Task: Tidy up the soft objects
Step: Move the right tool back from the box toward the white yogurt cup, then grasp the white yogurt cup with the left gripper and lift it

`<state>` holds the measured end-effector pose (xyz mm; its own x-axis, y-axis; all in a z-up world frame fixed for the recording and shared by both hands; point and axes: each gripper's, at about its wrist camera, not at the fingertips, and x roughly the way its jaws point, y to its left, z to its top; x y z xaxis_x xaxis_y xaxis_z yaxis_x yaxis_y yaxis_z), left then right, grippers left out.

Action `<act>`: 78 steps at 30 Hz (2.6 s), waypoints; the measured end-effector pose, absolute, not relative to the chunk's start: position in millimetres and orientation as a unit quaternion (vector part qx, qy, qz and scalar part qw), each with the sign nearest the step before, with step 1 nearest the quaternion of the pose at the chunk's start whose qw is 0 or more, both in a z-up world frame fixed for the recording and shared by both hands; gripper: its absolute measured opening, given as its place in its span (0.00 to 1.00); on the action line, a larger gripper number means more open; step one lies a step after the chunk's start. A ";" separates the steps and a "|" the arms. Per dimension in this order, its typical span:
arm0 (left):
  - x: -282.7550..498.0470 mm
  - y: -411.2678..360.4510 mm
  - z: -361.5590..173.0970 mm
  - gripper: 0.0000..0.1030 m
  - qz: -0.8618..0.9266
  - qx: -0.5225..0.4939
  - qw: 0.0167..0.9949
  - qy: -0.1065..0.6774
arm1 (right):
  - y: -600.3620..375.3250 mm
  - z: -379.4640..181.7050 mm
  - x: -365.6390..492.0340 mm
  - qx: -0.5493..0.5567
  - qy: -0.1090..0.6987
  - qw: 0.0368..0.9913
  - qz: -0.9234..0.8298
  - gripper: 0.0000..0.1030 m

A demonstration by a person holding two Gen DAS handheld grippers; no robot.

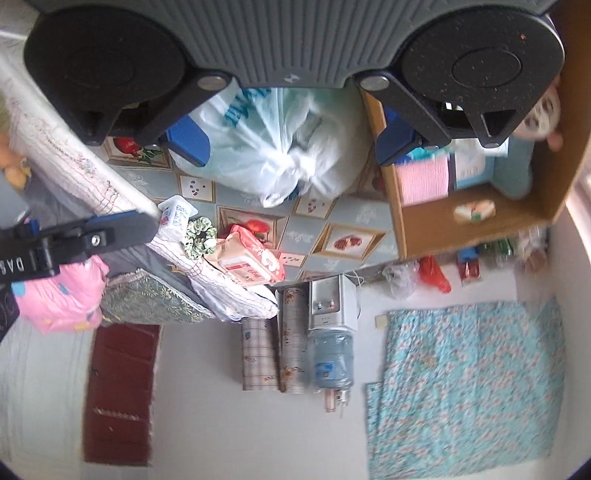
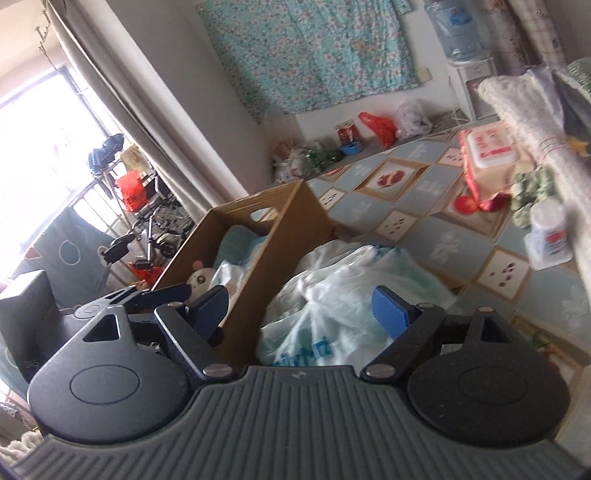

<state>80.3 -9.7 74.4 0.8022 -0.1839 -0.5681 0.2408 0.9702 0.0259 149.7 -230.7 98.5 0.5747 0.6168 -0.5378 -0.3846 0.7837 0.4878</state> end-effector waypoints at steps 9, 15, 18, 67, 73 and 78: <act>157.6 -76.5 79.6 0.95 -0.136 0.155 0.931 0.300 | -283.9 101.8 222.7 0.135 0.363 0.893 0.228 0.83; 217.9 -123.9 60.3 0.95 -0.164 0.206 0.913 0.310 | -304.5 73.6 281.7 0.130 0.389 0.891 0.196 0.83; 246.2 -143.8 47.1 0.94 -0.196 0.208 0.902 0.325 | -316.5 53.5 303.2 0.127 0.399 0.889 0.185 0.83; 345.2 -154.7 38.3 0.49 -0.240 -0.074 0.856 0.452 | -367.0 -2.4 246.0 0.317 0.376 0.843 0.219 0.68; 295.8 -142.8 74.5 0.49 -0.228 -0.116 0.864 0.433 | -361.9 -5.2 186.0 0.397 0.322 0.829 0.225 0.70; 254.5 -129.2 78.0 0.49 -0.237 -0.179 0.848 0.439 | -340.7 -3.0 139.3 0.354 0.271 0.865 0.229 0.73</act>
<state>254.5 -129.2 78.0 0.5019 -0.5590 -0.6600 0.2443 0.8236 -0.5118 139.3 -340.7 -3.0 0.7485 0.5876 -0.3073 -0.2039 0.6449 0.7366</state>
